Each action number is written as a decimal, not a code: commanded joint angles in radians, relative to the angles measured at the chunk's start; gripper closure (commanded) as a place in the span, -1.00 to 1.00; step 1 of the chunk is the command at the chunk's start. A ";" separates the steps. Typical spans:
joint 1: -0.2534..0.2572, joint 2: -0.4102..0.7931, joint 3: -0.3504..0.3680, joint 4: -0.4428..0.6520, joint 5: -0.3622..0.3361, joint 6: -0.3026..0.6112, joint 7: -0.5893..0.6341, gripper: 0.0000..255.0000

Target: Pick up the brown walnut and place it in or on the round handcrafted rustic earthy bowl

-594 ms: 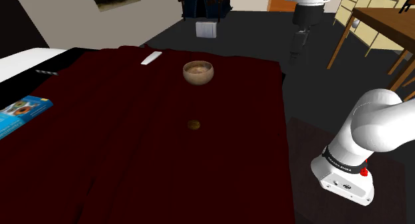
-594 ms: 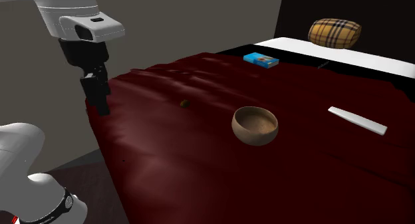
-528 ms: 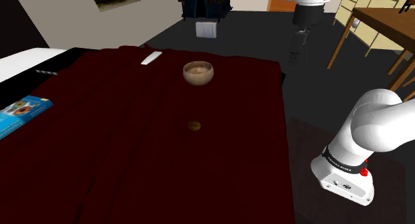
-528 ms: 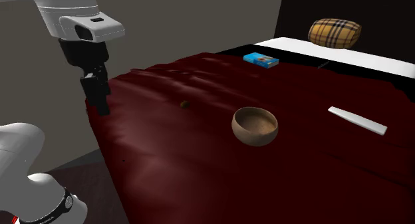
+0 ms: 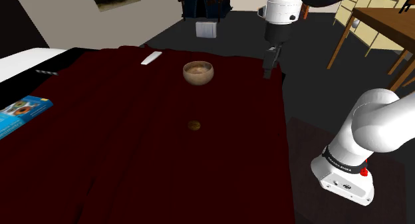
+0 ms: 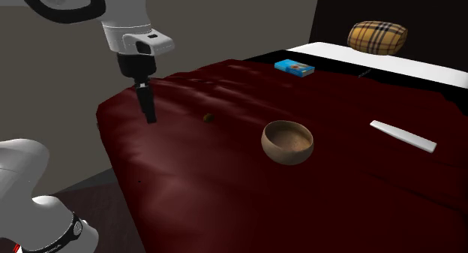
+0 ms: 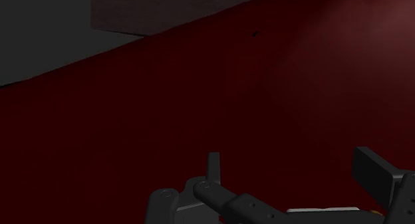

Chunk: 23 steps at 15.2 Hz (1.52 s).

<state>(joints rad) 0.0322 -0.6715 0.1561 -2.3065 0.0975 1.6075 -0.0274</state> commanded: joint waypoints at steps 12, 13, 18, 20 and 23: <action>0.027 0.393 0.227 0.126 -0.029 0.284 0.218 -1.00; 0.028 0.429 0.242 0.145 -0.042 0.300 0.238 -1.00; 0.043 0.623 0.309 0.261 -0.135 0.360 0.350 -1.00; 0.056 0.705 0.327 0.317 -0.183 0.374 0.397 -1.00; 0.089 0.831 0.341 0.413 -0.259 0.382 0.465 -1.00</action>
<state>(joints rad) 0.1085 0.1167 0.4915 -1.9220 -0.1352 1.9823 0.4108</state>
